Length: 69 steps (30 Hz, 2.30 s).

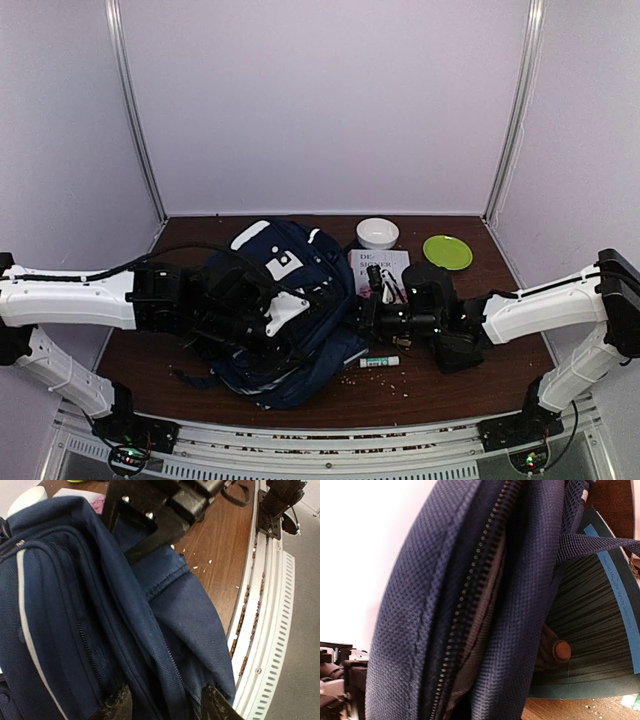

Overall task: Pack the student bag
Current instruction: Adjust the student bag at the center of the board, then adjust the personal item at the center of the board.

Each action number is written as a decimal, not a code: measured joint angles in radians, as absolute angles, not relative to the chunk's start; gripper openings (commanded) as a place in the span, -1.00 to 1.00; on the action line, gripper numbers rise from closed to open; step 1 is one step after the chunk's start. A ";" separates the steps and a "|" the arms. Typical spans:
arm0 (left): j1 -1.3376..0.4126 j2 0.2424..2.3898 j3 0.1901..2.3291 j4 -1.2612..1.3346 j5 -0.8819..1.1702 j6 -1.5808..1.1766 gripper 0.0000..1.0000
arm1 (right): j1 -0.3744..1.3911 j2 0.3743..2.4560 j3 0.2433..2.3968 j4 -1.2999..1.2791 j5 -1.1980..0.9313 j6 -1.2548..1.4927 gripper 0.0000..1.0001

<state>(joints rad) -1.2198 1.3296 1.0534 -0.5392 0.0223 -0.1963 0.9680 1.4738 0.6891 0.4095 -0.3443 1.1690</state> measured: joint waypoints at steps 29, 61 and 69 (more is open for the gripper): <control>-0.995 1.089 1.096 -0.600 -0.347 -0.234 -1.00 | 0.916 1.581 1.113 -0.003 -0.305 0.909 -0.03; -0.961 1.066 1.029 -0.525 -0.308 -0.197 -1.00 | 0.623 0.937 0.515 -0.531 0.262 1.045 0.62; -0.961 1.081 0.999 -0.467 -0.244 -0.202 -1.00 | 0.519 0.993 0.432 -0.475 0.238 1.132 0.61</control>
